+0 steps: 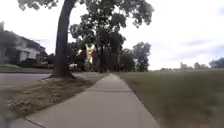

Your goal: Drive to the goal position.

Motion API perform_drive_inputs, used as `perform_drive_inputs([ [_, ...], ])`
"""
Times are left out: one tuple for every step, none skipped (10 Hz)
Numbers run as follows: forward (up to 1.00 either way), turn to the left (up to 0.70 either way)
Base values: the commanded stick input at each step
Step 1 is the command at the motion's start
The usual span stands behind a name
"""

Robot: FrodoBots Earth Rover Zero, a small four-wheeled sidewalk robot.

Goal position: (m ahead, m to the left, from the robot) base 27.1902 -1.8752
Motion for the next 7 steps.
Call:
perform_drive_inputs([
  [1.0, 0.0],
  [1.0, 0.0],
  [1.0, 0.0],
  [1.0, 0.0],
  [1.0, 0.0],
  [1.0, 0.0],
  [1.0, 0.0],
])
